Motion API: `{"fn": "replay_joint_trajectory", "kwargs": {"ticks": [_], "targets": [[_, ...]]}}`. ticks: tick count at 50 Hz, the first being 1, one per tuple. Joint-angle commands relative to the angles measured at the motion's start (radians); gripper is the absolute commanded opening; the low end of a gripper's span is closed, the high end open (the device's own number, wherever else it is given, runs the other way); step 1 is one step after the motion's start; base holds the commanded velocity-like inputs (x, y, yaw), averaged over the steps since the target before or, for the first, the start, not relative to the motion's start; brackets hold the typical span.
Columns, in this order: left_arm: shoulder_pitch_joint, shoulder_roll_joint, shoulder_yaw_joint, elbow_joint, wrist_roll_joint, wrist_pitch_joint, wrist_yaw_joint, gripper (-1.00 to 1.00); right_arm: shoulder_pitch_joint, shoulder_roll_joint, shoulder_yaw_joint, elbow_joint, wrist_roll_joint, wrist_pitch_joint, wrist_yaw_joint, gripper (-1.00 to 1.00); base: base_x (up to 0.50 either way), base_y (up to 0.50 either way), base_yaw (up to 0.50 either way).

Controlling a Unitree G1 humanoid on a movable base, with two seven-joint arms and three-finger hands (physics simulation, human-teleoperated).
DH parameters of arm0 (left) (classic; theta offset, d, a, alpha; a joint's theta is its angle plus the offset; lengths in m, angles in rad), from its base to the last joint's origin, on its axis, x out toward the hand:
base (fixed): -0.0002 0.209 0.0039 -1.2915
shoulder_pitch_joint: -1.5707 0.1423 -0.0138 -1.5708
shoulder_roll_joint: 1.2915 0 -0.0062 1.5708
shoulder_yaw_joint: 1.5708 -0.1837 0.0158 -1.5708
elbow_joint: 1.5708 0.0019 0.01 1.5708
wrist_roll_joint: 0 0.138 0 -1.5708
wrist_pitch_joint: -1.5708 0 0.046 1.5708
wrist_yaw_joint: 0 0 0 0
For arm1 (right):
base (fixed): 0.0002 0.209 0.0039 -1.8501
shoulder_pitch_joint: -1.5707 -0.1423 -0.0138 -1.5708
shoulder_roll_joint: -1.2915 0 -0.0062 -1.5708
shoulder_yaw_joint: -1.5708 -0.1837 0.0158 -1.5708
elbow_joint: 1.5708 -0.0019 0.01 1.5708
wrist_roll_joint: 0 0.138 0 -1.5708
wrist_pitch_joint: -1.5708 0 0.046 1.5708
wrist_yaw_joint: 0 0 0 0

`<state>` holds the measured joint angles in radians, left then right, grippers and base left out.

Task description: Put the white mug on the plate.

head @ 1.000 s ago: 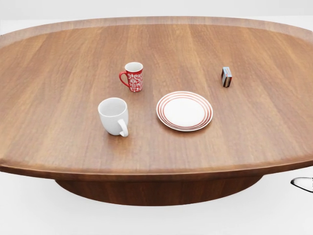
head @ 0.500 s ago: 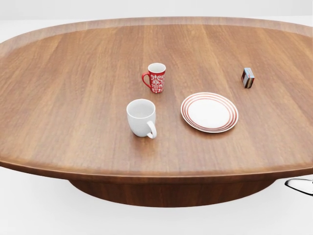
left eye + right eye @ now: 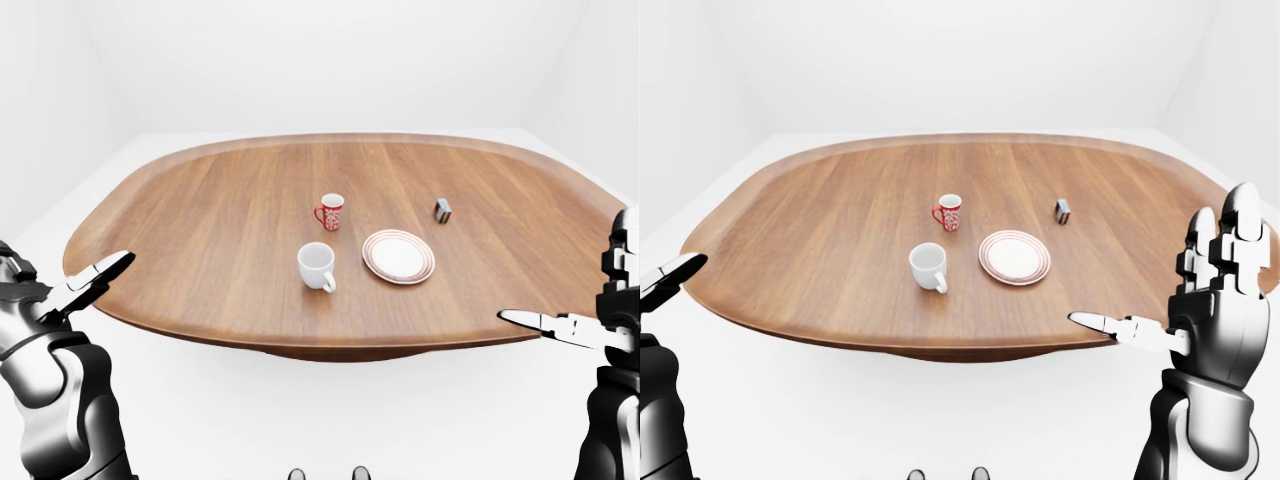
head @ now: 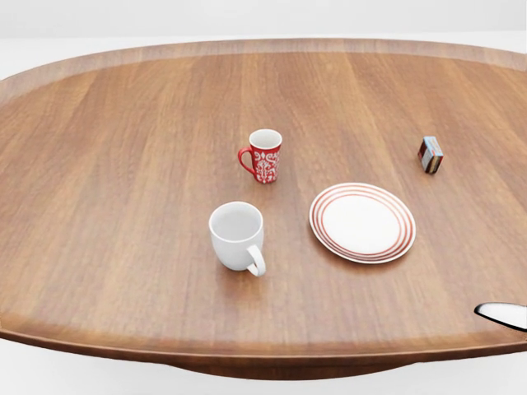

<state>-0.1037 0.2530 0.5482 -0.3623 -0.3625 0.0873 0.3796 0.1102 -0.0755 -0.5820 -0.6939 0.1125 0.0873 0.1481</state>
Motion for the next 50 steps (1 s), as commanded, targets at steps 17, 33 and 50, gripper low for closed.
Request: {"fn": "replay_joint_trajectory", "kwargs": {"ticks": [17, 33, 50], "targets": [[-0.005, -0.001, -0.011, 0.027, 0.024, 0.0, -0.001, 1.0, -0.002, -0.004, -0.007, 0.004, 0.011, 0.0, 0.004, 1.0, 0.31, 0.0, 0.0], [-0.002, -0.002, -0.008, 0.019, 0.029, 0.0, -0.001, 1.0, 0.001, -0.004, -0.008, 0.009, 0.013, 0.0, 0.004, 1.0, 0.31, 0.0, 0.0], [0.001, -0.004, -0.006, 0.01, 0.029, 0.0, -0.001, 1.0, 0.004, 0.0, -0.004, 0.018, 0.014, 0.0, 0.005, 1.0, 0.31, 0.0, 0.0]]}}
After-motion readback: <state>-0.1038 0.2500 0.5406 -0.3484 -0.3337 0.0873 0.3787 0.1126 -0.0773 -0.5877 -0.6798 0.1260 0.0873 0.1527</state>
